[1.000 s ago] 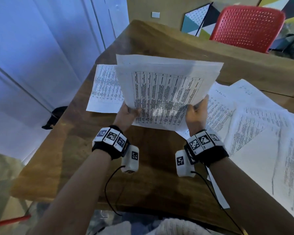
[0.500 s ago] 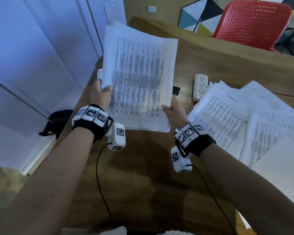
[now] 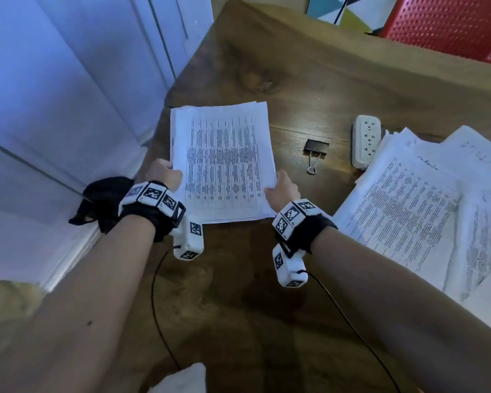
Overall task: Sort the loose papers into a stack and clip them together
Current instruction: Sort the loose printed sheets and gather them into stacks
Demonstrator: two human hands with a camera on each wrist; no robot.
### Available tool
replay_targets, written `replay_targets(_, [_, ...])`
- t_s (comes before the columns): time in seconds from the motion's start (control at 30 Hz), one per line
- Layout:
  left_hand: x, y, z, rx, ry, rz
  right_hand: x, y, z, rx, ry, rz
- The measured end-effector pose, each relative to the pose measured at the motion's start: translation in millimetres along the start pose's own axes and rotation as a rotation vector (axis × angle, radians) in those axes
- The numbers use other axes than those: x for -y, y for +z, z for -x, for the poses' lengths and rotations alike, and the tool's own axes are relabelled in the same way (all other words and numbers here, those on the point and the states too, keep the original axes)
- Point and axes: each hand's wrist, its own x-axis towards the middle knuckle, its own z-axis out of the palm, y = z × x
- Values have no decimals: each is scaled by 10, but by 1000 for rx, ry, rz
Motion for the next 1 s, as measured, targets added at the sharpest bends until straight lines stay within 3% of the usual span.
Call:
replay_targets(0.17, [-26,142,201,2,-250,-142,51,119,0,-4,-22,182])
replay_targets(0.27, [-58,233,269,65,-257,-134,78,120,7,31,-13,193])
replay_targets(0.4, [-96,283,281,44,-260,-143,13,-62,14,76,-17,142])
replay_targets(0.5, [-275,379,389,-9,-165,-79,-138,-285,65,34,-39,35])
replay_targets(0.67, [-834,717,830,17,98,-56,-586,-771,235,-133,-65,-72])
replay_targets(0.83, [-1152,1268,1320,207,310,-53,-1275,-1228,442,-302,18,-12])
replay_targets(1.0, [-1304,1745,1843,456,265,-69,-1999,-1555,708,-332,286,207])
